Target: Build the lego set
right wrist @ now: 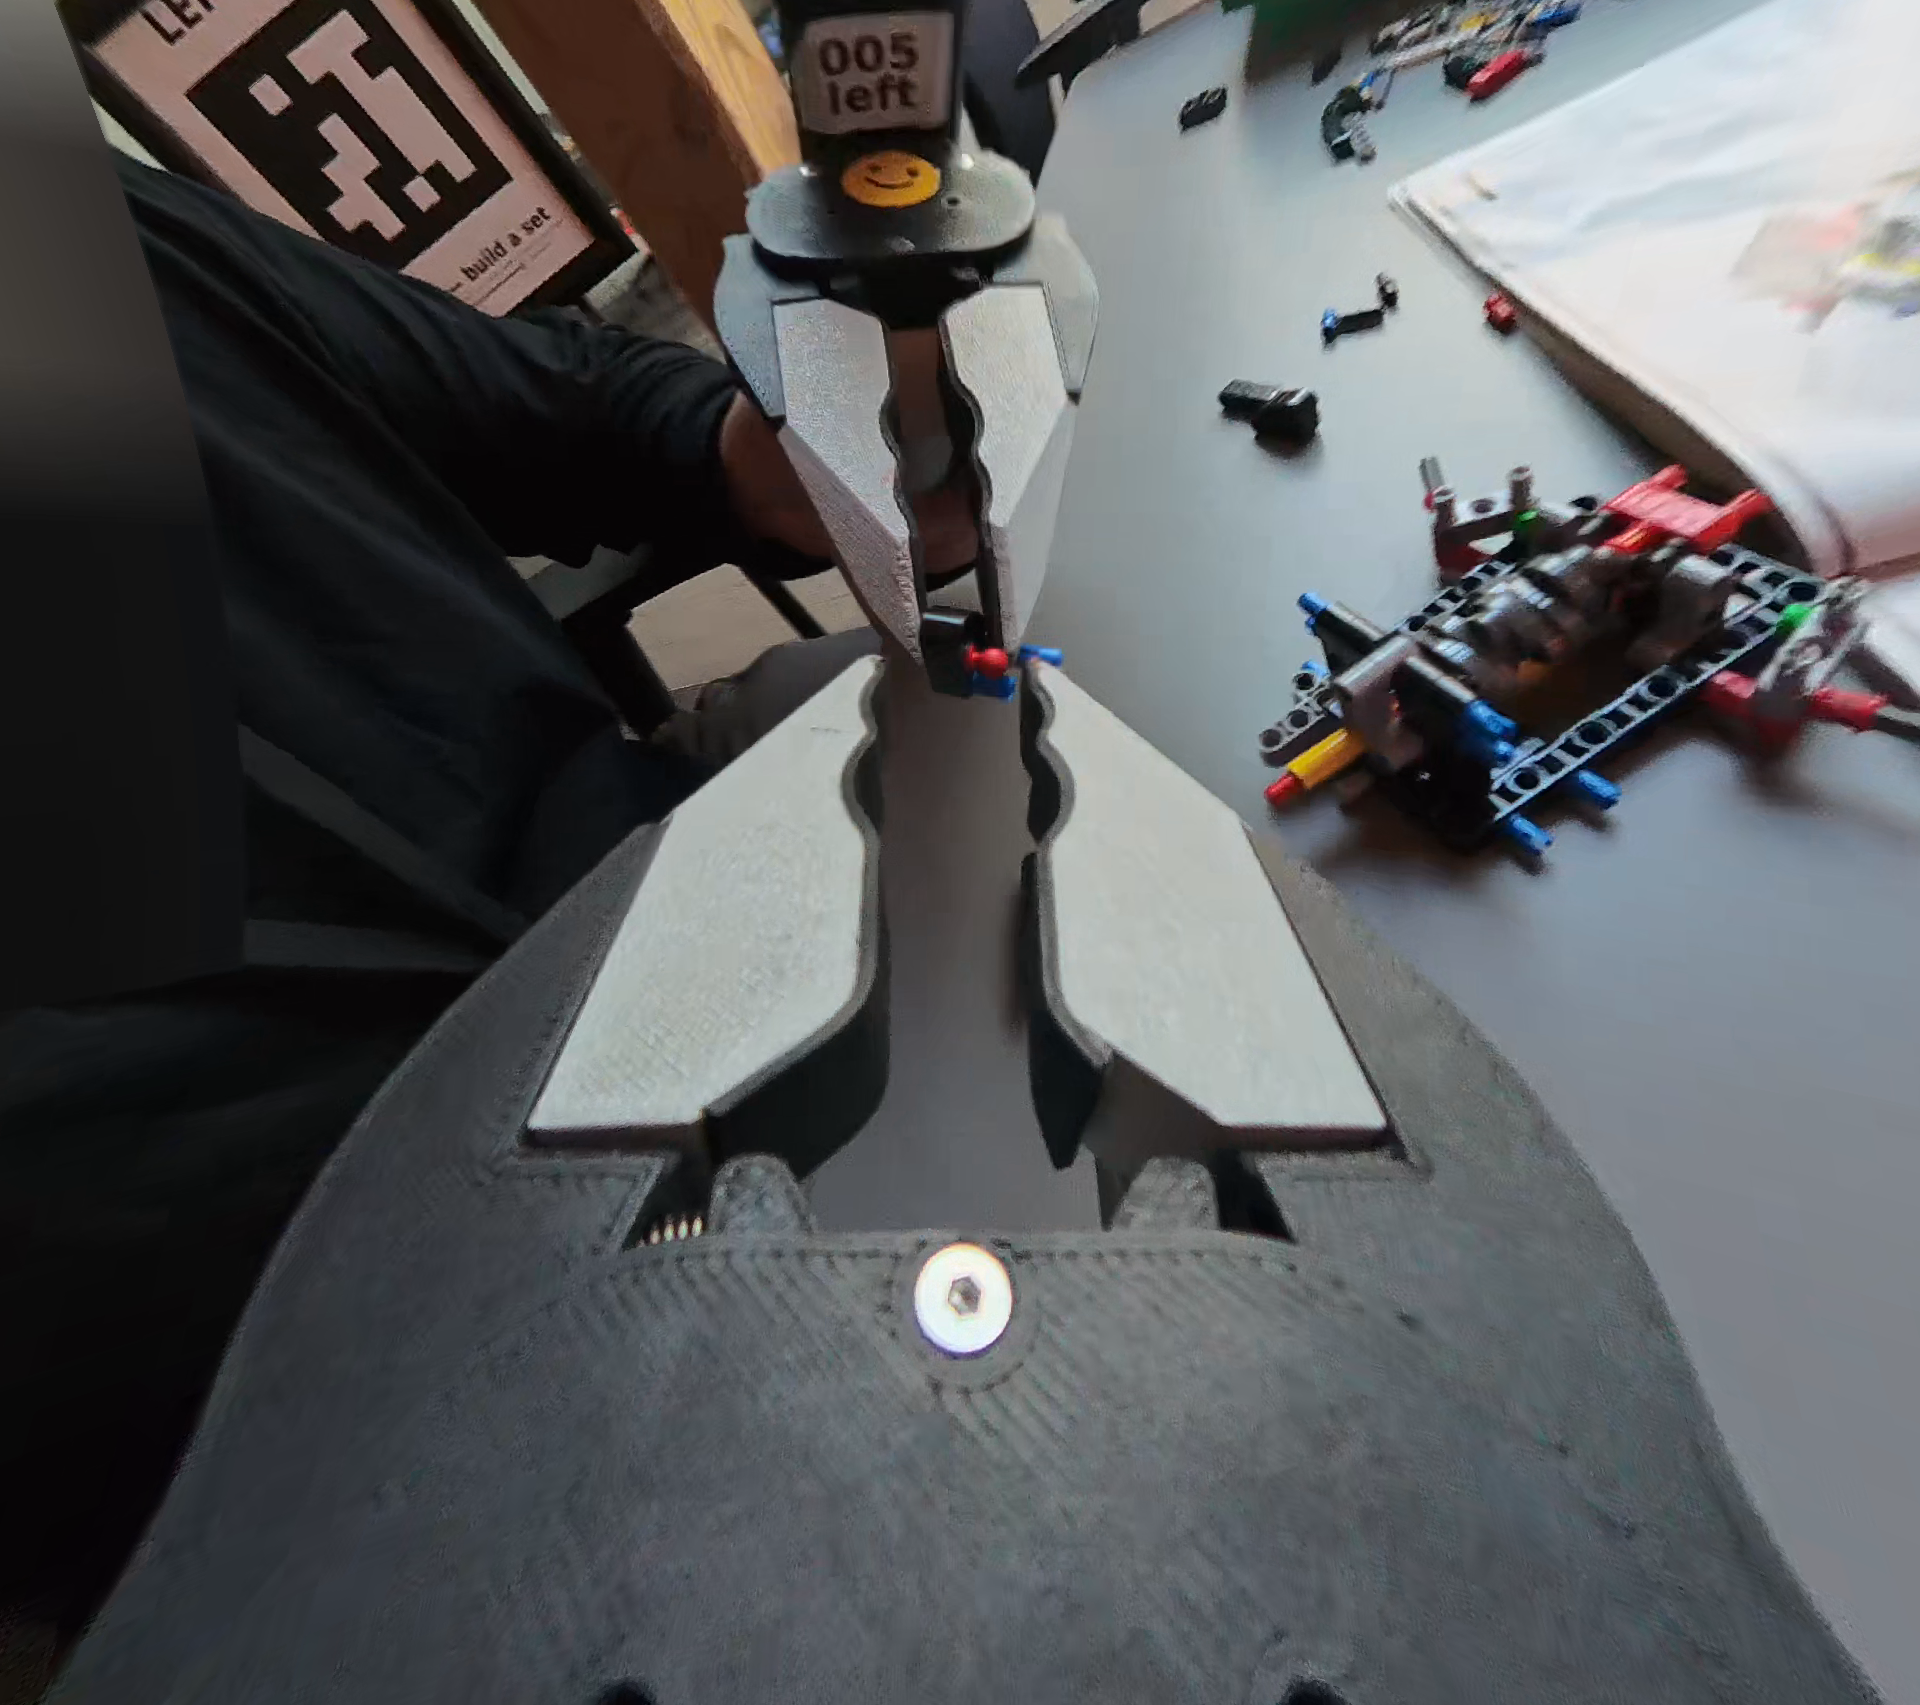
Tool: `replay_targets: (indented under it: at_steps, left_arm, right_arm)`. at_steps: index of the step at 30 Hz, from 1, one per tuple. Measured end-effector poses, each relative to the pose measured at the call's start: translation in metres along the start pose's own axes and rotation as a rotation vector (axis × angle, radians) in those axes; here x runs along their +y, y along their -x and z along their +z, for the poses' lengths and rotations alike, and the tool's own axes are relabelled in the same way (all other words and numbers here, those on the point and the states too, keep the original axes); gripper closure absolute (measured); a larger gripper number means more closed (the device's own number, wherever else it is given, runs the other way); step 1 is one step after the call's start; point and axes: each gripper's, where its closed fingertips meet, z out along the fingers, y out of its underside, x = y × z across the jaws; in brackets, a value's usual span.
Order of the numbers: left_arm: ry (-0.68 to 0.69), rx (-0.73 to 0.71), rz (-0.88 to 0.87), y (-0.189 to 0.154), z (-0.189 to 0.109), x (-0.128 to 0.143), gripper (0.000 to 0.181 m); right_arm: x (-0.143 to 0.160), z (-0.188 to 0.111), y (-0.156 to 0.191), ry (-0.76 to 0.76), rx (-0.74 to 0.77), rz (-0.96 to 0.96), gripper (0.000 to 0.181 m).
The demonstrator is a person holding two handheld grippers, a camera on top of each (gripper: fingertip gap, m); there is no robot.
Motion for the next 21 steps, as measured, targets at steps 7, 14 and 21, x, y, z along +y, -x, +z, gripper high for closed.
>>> replay_targets:
  at_steps: [7, 14, 21]
  left_arm:
    - [-0.016, 0.072, -0.178, 0.001, 0.007, 0.01, 0.172]
    - [-0.03, 0.068, -0.234, 0.006, 0.009, 0.01, 0.172]
    - [0.053, -0.071, 0.054, 0.019, -0.004, 0.022, 0.168]
  right_arm:
    - [0.002, 0.001, -0.001, 0.008, 0.022, -0.027, 0.166]
    - [0.004, 0.001, -0.007, -0.017, -0.03, 0.13, 0.175]
    - [0.008, -0.003, -0.019, -0.074, -0.127, 0.398, 0.176]
